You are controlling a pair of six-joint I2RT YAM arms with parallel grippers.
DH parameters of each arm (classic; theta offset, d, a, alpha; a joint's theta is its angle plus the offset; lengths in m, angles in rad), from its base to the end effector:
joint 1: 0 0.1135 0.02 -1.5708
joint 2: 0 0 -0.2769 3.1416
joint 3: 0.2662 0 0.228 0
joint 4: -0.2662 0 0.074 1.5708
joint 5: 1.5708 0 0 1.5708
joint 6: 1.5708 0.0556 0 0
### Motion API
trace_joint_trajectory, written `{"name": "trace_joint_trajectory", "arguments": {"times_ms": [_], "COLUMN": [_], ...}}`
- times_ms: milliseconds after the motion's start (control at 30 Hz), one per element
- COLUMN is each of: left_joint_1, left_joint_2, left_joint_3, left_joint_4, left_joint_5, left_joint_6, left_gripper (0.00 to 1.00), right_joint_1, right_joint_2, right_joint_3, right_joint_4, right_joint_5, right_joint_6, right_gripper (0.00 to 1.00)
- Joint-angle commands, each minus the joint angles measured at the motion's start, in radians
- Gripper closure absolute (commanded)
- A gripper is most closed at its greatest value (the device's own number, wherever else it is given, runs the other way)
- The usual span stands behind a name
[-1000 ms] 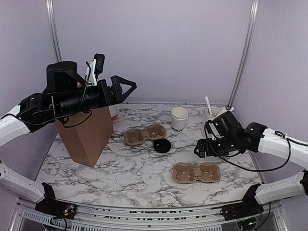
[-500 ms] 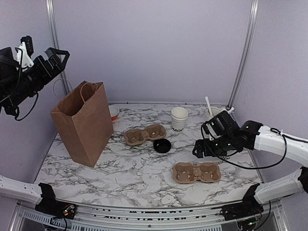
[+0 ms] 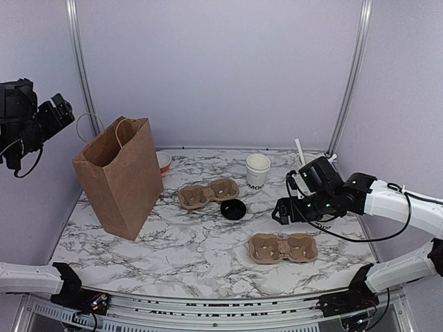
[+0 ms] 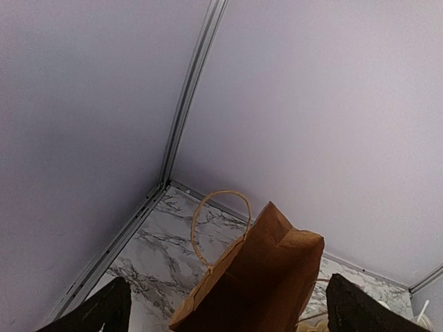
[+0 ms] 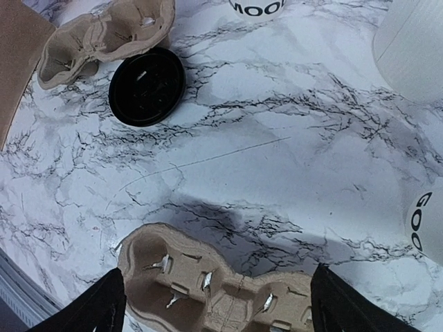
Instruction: Pack the takeout coffee
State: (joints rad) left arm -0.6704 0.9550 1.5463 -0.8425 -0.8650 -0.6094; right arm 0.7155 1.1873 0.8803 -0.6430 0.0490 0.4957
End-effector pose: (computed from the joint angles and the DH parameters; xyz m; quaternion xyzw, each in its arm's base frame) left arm 0.1171 -0.0388 0.4846 -0.2349 0.7249 -0.0667 0.6442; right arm 0.1675 0.1420 0.2556 -0.0970 0.9470 0.1546 0.2643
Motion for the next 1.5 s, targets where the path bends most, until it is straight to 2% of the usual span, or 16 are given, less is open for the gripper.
{"name": "trace_joint_trajectory", "arguments": {"times_ms": [0,100,167,267,400,633,733,900,1000,1167,1467], "left_joint_1": [0.205,0.359,0.434,0.513,0.548,0.554,0.557,0.555,0.555,0.554,0.536], "left_joint_2": [0.046,0.098,0.126,0.158,0.204,0.268,0.294,0.336,0.353,0.368,0.386], "left_joint_3": [-0.005,-0.006,-0.017,-0.036,-0.04,-0.049,-0.05,-0.033,-0.028,-0.02,0.005], "left_joint_4": [-0.057,-0.058,-0.053,-0.04,-0.01,-0.013,-0.017,-0.019,-0.029,-0.046,-0.065], "left_joint_5": [0.254,0.498,0.608,0.706,0.822,0.775,0.757,0.823,0.815,0.773,0.787], "left_joint_6": [0.032,0.075,0.097,0.123,0.17,0.23,0.257,0.296,0.313,0.335,0.384], "left_gripper": [0.01,0.01,0.01,0.01,0.02,0.11,0.17,0.29,0.37,0.57,0.92], "right_joint_1": [0.01,0.01,0.01,0.01,0.01,0.01,0.01,0.01,0.01,0.01,0.01], "right_joint_2": [-0.023,-0.033,-0.045,-0.061,-0.082,-0.095,-0.099,-0.101,-0.099,-0.1,-0.087], "right_joint_3": [0.005,-0.004,-0.012,-0.023,-0.035,-0.039,-0.04,-0.042,-0.043,-0.043,-0.037], "right_joint_4": [0.044,0.045,0.045,0.045,0.045,0.041,0.041,0.04,0.042,0.043,0.048], "right_joint_5": [-0.009,-0.011,-0.009,-0.003,0.003,0.007,0.009,0.01,0.008,0.006,0.002], "right_joint_6": [-0.019,-0.021,-0.022,-0.019,-0.016,-0.018,-0.02,-0.02,-0.02,-0.021,-0.027], "right_gripper": [0.1,0.1,0.1,0.1,0.1,0.1,0.1,0.1,0.1,0.1,0.1]}}
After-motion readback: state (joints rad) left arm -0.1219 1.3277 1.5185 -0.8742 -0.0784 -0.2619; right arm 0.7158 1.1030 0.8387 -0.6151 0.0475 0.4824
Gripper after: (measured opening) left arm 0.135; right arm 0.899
